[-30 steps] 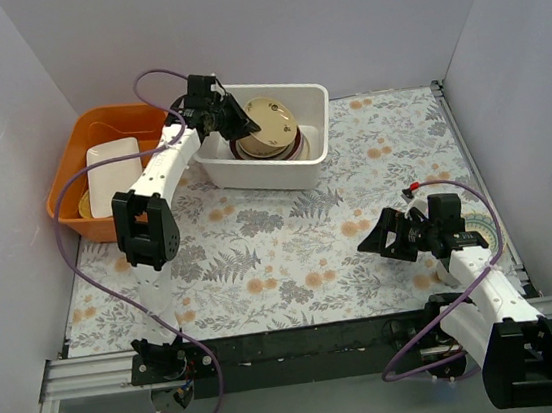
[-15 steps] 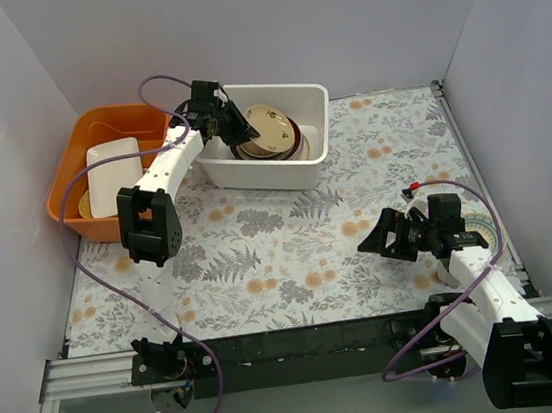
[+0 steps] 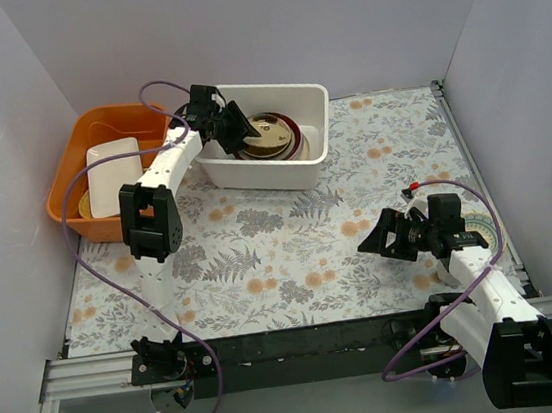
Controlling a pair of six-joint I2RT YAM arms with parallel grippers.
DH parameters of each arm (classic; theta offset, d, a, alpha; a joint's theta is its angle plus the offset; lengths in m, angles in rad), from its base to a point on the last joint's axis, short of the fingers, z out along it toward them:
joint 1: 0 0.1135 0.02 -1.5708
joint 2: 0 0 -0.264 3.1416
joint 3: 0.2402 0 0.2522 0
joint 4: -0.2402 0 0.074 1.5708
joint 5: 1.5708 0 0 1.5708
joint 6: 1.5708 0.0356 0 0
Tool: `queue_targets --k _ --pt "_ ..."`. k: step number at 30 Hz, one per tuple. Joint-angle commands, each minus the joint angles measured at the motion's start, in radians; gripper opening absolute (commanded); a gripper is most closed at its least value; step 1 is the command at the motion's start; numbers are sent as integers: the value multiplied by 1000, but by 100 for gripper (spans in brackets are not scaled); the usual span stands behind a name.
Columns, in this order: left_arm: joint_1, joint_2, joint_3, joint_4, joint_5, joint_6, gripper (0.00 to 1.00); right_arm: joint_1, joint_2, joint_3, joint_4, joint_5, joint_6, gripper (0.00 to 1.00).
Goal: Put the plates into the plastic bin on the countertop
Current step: Place the plate in the plastic bin.
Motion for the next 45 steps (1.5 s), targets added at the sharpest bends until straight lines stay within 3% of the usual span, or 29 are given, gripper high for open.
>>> queue_targets --k 1,9,15,26,45 --pt "10 8 32 -15 12 9 54 3 -2 14 3 -1 -14 98" --pt "13 -36 64 -38 9 37 85 3 8 21 -9 -7 -26 98" --pt "13 -105 101 -36 3 37 98 3 2 24 -15 -2 -27 98" --pt "11 -229 96 -44 63 86 98 3 -13 37 -26 8 -14 98" --pt "13 -350 -8 -94 15 173 98 3 -61 100 -95 48 -15 98"
